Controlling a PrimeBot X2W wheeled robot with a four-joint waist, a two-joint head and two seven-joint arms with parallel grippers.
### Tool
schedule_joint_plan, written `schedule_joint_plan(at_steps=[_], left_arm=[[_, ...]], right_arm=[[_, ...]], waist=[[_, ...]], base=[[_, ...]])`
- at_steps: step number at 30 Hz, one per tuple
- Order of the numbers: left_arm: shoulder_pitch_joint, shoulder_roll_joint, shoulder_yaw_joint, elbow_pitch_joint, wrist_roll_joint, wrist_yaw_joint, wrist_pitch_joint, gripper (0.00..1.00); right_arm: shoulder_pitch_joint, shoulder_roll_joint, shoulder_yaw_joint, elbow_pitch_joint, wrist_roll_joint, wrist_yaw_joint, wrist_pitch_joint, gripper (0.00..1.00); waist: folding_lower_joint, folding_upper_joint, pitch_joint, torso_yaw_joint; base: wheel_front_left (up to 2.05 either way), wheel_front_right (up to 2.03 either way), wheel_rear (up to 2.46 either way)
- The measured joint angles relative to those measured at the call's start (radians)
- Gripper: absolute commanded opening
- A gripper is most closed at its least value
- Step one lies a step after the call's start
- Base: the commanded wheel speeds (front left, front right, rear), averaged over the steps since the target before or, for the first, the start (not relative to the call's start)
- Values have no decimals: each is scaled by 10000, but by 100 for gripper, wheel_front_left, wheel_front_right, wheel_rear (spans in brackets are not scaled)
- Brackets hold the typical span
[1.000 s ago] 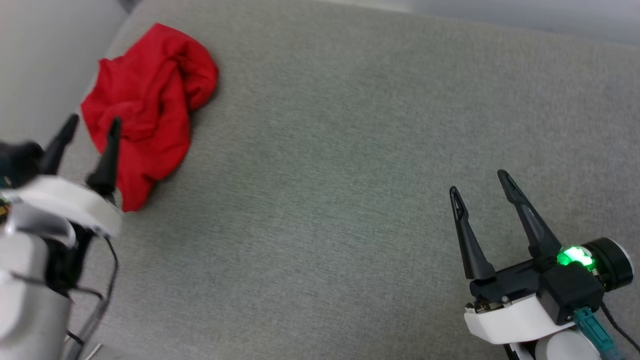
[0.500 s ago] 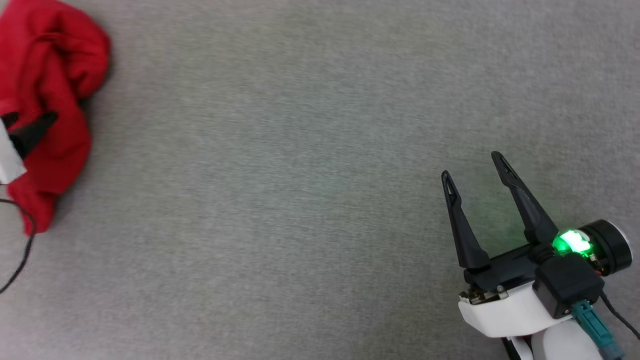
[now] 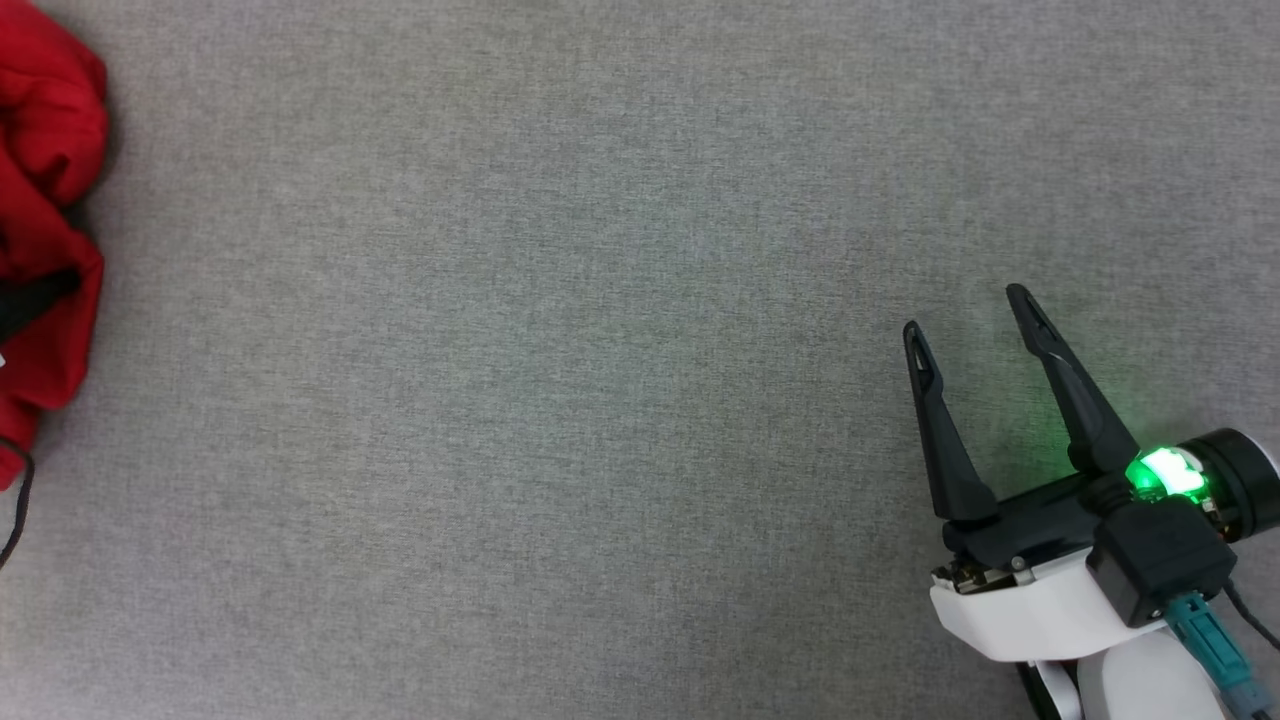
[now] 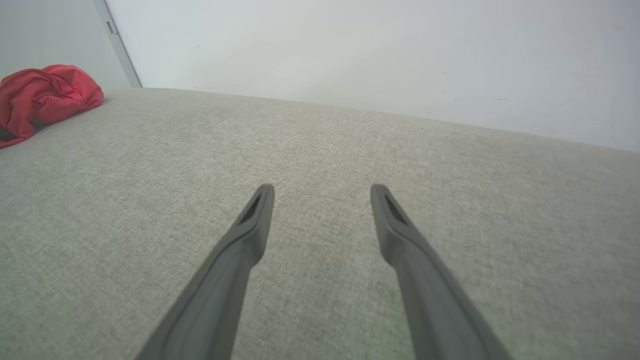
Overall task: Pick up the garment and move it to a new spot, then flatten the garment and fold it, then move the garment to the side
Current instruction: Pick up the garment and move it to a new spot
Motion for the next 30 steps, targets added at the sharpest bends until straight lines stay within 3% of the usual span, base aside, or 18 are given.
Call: schedule_joint_plan(at_steps=[1,8,11,17,20,25,30], left_arm=[[-27,-35,-13,17,-144,0,40,0],[28,-123,-437,-326,-665,31,-378,0],[296,35,-809,-1095,-1035,25,-961,0],[532,740,-1471,-2679,-1187,25,-1283,0],[588,830,-1806,-3463,-1327,25,-1302,0],[608,656,-2499,-4554,-1350,25,-1283,0],[545,-316,-3137,-5183,-1260,25,-1515,0]], right_arm=[[-15,0,-27,2,-15,2,0,100],[-108,0,50,182,-38,2,0,100],[-106,0,77,385,134,2,0,100],[-77,0,17,581,556,2,0,100],[-69,2,58,658,777,2,0,100],[44,0,75,748,1133,2,0,100],[90,0,4,792,1384,2,0,100]], waist=[[0,0,19,23],[1,0,-241,156],[0,0,-794,135],[0,0,-1616,14],[0,0,-1998,-106],[-1,0,-2536,-442],[0,0,-2945,-927]], base=[[0,0,0],[0,0,0],[0,0,0],[0,0,0],[0,0,0],[0,0,0],[0,0,0]])
